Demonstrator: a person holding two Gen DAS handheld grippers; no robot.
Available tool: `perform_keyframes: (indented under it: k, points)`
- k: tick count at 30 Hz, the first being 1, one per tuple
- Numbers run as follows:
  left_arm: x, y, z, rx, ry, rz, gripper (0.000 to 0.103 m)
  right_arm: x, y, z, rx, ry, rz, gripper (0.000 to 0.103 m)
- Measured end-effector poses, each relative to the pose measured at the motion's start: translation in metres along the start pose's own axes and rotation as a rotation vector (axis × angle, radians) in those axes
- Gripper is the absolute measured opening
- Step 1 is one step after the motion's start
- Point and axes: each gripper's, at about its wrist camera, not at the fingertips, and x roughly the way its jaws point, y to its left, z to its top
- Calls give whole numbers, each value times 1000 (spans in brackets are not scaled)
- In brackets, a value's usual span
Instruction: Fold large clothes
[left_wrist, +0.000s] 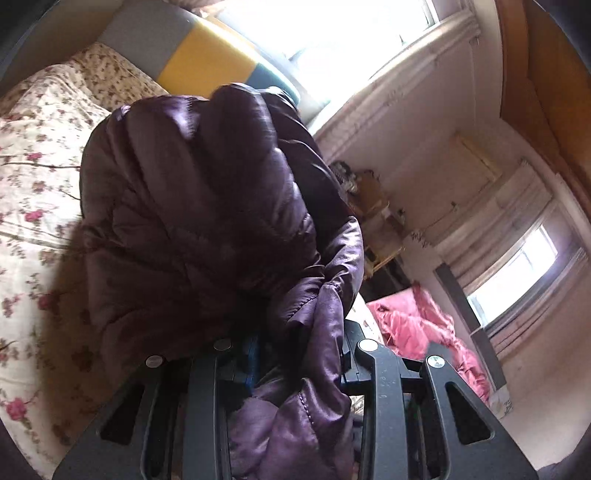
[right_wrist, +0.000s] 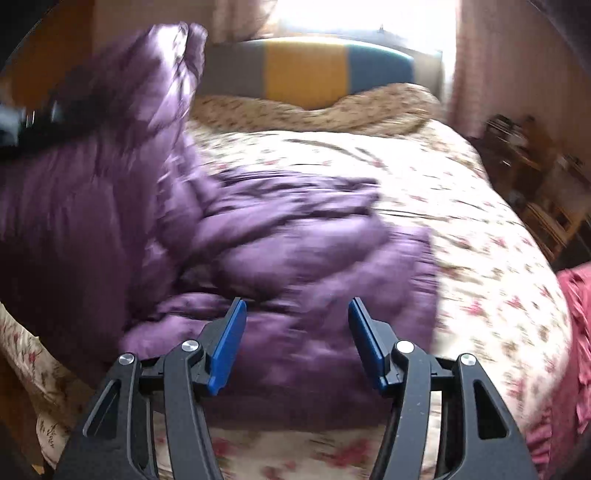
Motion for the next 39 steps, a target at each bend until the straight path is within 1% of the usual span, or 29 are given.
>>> perform_keyframes:
  k: [4,8,9,11,12,15,19,20,22,24,26,29,32,33,36,39]
  points:
    - [35,-13,0,36,60,30,30,-10,-45,-3,64,18,-131,57]
    - [74,-24,-7,83,132,97,31,-13,-79,-10,139,68,-251,57]
    - [87,-27,-10,98,152,126,34,-14,-86,-12,161,81,-281,57]
    - [103,-33,-18,137,178,157,39,-16,-96,-16,194,98,-323,57]
    - [114,-36,-21,167,188,182,45,-15,-100,-17,207,105,-335,57]
    - [136,-46,-31,238,212,224,52,-12,-104,-22,242,122,-361,57]
    - [158,-55,-49,336,245,270,59,-10,-105,-28,265,149,-428,57]
    - [163,-57,-55,359,249,279,61,-8,-104,-27,259,153,-457,57]
    - [167,-59,-57,392,249,288,64,-5,-99,-25,231,151,-497,57]
    - [166,-64,-60,405,247,283,68,-6,-96,-24,226,155,-501,58]
    - [161,-65,-58,407,244,263,70,-8,-94,-24,220,156,-506,59]
    - [151,-65,-54,390,240,213,77,-10,-90,-21,204,150,-514,60]
    - [140,-67,-50,385,224,185,78,-14,-85,-19,190,143,-518,60]
    - [132,-67,-48,377,219,168,81,-16,-82,-18,187,140,-517,61]
    - [113,-71,-43,369,189,142,82,-22,-71,-14,162,125,-517,62]
    - [85,-71,-34,355,143,114,82,-26,-61,-11,139,112,-517,63]
